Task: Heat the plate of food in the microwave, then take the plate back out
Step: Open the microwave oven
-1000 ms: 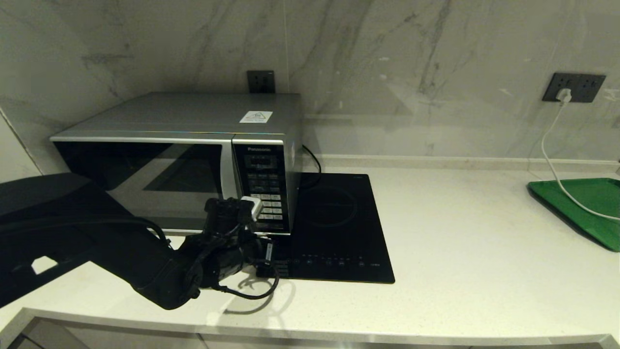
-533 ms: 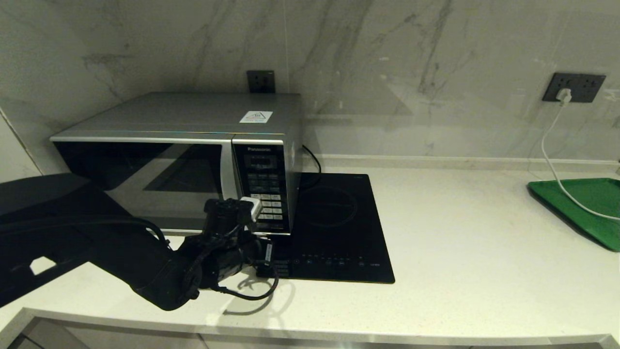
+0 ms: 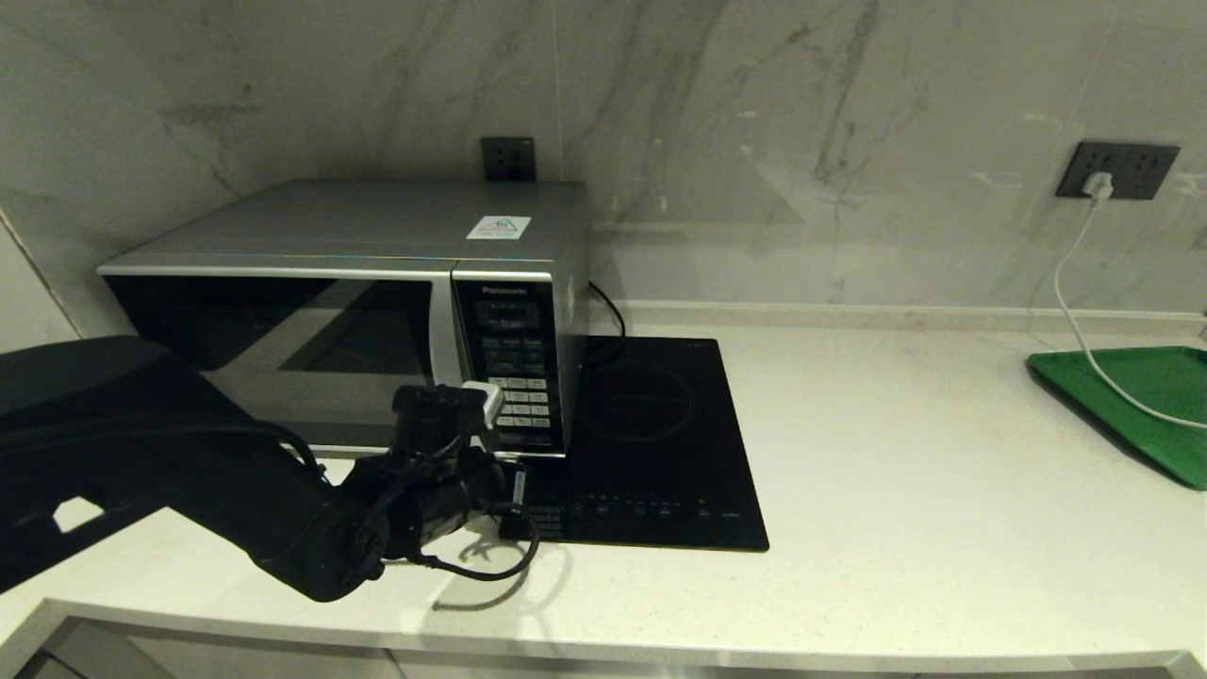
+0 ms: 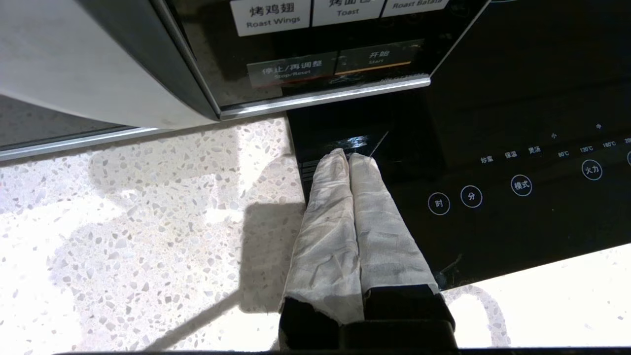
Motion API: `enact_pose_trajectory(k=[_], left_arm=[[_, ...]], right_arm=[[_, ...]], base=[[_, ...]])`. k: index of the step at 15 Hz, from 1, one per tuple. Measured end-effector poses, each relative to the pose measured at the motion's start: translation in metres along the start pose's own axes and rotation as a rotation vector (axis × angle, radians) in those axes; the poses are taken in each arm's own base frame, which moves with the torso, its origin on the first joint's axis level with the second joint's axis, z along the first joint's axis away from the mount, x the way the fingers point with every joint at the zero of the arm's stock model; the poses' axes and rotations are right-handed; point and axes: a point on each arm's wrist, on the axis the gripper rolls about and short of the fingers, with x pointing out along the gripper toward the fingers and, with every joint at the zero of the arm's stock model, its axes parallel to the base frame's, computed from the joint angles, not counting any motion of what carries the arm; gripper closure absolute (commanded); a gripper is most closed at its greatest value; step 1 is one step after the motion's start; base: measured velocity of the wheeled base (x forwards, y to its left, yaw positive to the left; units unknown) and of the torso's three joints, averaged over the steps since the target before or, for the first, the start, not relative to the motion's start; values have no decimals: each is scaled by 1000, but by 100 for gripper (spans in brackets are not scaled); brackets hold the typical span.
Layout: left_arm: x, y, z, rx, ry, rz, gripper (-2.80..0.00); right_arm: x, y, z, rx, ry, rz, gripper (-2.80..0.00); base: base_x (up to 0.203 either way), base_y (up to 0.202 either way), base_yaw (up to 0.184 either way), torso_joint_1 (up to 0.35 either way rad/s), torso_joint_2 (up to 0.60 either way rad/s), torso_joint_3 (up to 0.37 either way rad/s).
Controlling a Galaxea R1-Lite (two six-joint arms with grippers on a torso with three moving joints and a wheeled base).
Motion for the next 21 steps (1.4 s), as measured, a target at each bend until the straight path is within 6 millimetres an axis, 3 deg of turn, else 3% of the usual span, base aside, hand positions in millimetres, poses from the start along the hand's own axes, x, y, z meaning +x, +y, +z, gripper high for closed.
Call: enact_pose_trajectory(k=[12,21], left_arm=[[0,9,-4,-27,15,23,0],[-2,2,11,12,-40,2,0]], right_arm=[[0,0,0,0,0,0,0],[0,0,0,0,0,0,0]], base=[[0,0,0,0,0,0],[0,0,0,0,0,0]])
